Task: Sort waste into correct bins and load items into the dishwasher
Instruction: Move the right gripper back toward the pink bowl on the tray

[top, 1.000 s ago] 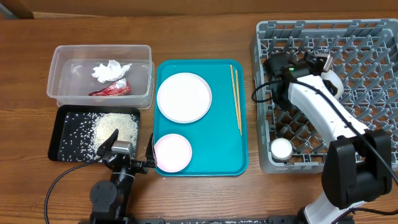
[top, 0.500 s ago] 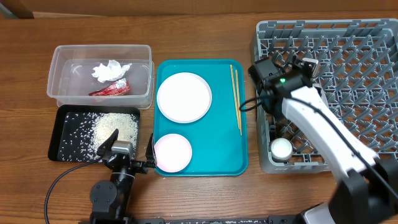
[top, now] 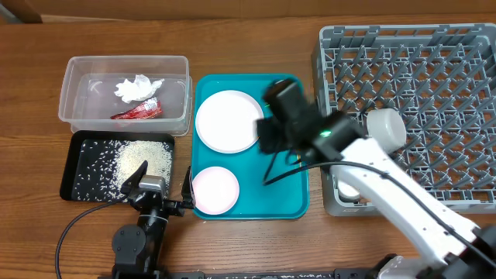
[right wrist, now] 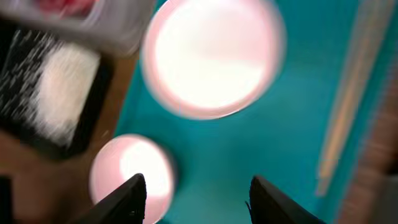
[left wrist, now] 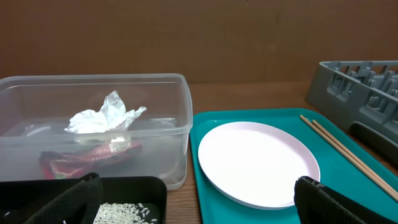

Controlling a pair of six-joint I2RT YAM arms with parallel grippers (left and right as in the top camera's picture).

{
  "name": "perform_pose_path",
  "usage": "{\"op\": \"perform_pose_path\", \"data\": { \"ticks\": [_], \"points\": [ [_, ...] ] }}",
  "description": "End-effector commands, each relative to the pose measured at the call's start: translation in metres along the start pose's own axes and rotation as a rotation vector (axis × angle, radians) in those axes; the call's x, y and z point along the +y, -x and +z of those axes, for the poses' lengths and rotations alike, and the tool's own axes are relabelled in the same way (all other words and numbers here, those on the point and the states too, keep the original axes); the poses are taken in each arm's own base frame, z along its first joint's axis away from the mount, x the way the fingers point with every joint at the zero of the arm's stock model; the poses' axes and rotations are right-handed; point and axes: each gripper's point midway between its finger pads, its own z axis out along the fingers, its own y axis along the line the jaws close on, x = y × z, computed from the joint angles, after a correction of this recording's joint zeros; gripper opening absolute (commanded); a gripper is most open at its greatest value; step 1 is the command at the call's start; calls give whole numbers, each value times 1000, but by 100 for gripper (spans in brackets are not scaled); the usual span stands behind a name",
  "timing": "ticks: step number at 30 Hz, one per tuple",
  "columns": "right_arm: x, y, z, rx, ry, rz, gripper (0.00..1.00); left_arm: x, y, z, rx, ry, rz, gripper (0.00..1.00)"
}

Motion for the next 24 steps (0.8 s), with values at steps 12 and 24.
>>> {"op": "perform_pose_path", "data": {
  "ticks": [12,24],
  "points": [
    [48,-119,113,442,71,-46,44,-1,-1,0,-6,-9,-6,100],
    [-4,-73,97,243,-174,54,4,-1,-1,0,-6,-9,-6,100]
  ]
}}
